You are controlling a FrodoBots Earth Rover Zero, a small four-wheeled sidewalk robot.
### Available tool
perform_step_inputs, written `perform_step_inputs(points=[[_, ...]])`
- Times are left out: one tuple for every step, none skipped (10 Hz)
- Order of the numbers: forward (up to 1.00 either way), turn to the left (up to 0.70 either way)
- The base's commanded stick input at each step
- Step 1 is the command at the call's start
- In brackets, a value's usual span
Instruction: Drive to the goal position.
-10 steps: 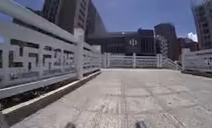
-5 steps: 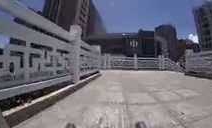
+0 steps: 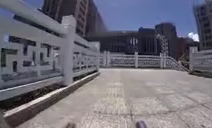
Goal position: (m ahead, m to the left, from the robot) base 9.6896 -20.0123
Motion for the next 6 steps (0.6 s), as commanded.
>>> perform_step_inputs(points=[[0.70,-0.09],[0.70,-0.06],[0.70,0.00],[0.70,0.00],[0.70,0.00],[0.70,0.00]])
